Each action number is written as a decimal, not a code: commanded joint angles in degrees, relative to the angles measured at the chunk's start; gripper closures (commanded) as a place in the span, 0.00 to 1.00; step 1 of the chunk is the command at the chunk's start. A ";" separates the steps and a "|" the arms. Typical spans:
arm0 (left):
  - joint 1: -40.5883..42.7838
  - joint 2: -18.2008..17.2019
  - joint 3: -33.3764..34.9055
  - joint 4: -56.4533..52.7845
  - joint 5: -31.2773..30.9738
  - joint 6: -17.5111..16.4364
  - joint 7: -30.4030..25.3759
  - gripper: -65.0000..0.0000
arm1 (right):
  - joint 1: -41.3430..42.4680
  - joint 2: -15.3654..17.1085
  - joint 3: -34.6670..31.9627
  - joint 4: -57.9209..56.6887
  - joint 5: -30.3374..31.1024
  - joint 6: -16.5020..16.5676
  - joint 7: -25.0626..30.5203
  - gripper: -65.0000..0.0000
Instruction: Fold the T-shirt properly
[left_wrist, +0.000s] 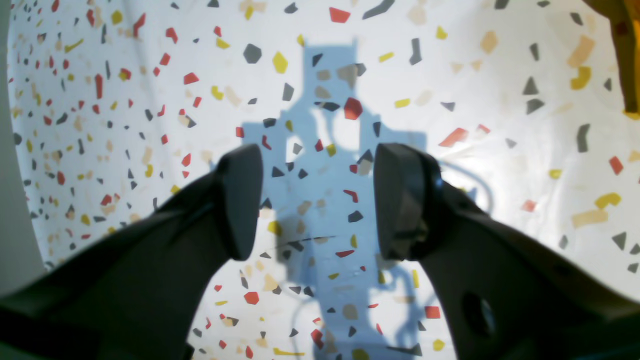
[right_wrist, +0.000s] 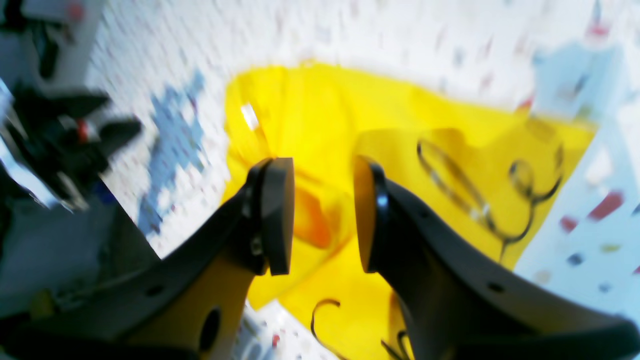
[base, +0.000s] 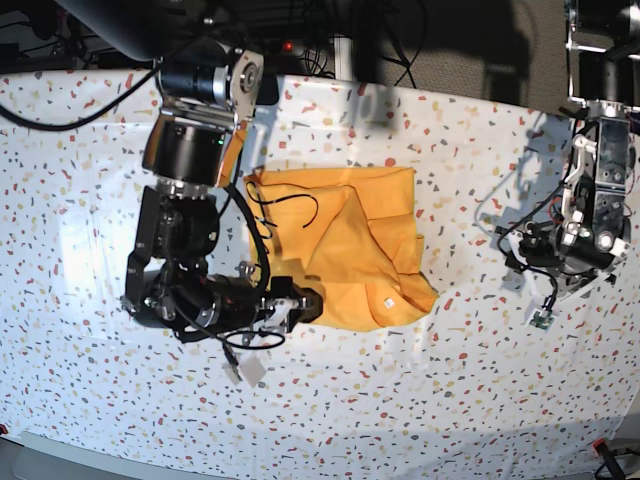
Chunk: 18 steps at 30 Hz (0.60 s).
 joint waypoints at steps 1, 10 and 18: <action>-1.27 -0.68 -0.31 1.09 0.24 0.46 -0.70 0.47 | 1.25 -0.26 -0.90 0.96 -0.63 -0.42 2.10 0.69; -1.27 -0.68 -0.31 1.09 0.24 0.46 -0.68 0.47 | -2.89 -2.14 -8.07 0.94 -4.09 -3.08 6.43 0.69; -1.27 -1.16 -0.31 1.09 0.31 0.46 -0.66 0.47 | -3.72 -2.58 -22.16 0.85 9.18 -3.08 6.34 0.69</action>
